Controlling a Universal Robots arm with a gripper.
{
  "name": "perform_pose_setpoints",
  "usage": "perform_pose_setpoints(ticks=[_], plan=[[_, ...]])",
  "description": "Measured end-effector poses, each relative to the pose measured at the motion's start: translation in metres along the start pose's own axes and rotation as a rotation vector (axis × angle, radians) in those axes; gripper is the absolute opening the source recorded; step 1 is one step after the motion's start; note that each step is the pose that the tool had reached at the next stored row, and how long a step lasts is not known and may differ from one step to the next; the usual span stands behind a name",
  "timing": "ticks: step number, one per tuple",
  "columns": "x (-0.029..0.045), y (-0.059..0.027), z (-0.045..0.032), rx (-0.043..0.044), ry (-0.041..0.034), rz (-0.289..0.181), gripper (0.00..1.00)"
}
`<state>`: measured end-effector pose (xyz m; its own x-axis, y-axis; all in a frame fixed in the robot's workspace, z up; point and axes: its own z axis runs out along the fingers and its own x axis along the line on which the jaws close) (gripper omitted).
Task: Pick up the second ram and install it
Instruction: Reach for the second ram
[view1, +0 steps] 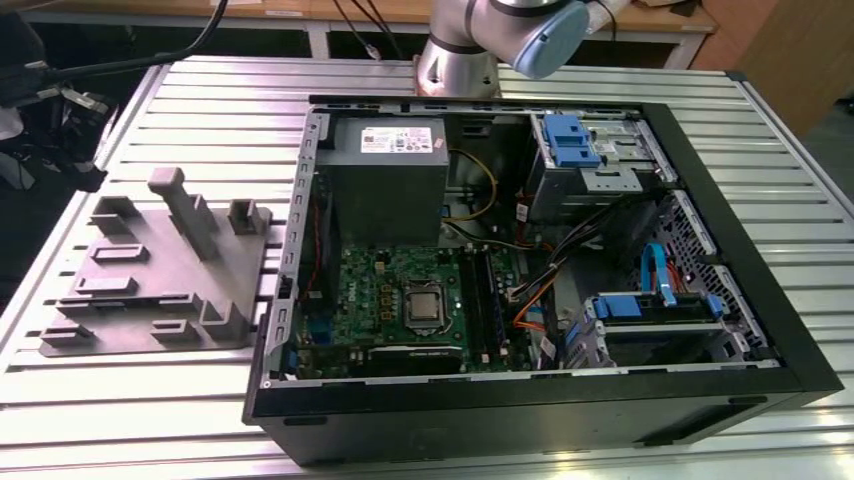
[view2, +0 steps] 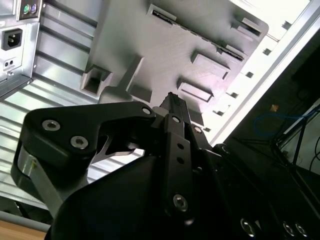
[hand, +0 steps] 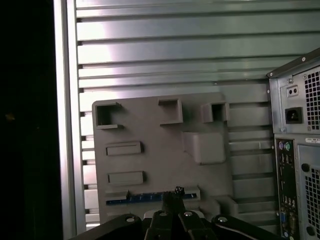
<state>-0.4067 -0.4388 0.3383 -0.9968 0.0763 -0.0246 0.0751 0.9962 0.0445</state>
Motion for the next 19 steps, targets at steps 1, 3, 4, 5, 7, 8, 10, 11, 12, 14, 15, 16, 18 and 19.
perform_pose_setpoints(ticks=[1,3,4,5,7,8,10,11,12,14,15,16,18,19], plan=[[0.0002,-0.0008,0.0014,0.0001,0.0,0.0,0.1],[0.0006,-0.0022,0.0041,0.0,0.0,0.0,0.1],[0.0007,-0.0029,0.0056,0.0001,0.0001,0.0,0.1],[0.0008,-0.0037,0.0071,0.0001,0.0002,0.0,0.1],[0.0012,-0.0054,0.0105,0.0001,0.0002,0.0,0.1],[0.0014,-0.0063,0.0124,0.0001,0.0001,0.0,0.1],[0.0018,-0.0081,0.0158,0.0001,0.0001,0.0,0.1],[0.002,-0.0089,0.0176,0.0001,0.0001,0.0,0.1],[0.0023,-0.0098,0.0193,0.0002,0.0002,0.0,0.1],[0.0029,-0.0117,0.0228,0.0001,0.0002,0.0,0.1],[0.0031,-0.0127,0.0247,0.0001,0.0001,0.0,0.1],[0.0033,-0.0136,0.0265,0.0001,0.0001,0.0,0.1],[0.0034,-0.0151,0.0301,0.0001,0.0002,0.0,0.1],[0.0035,-0.0158,0.0318,0.0001,0.0004,0.0,0.1]])
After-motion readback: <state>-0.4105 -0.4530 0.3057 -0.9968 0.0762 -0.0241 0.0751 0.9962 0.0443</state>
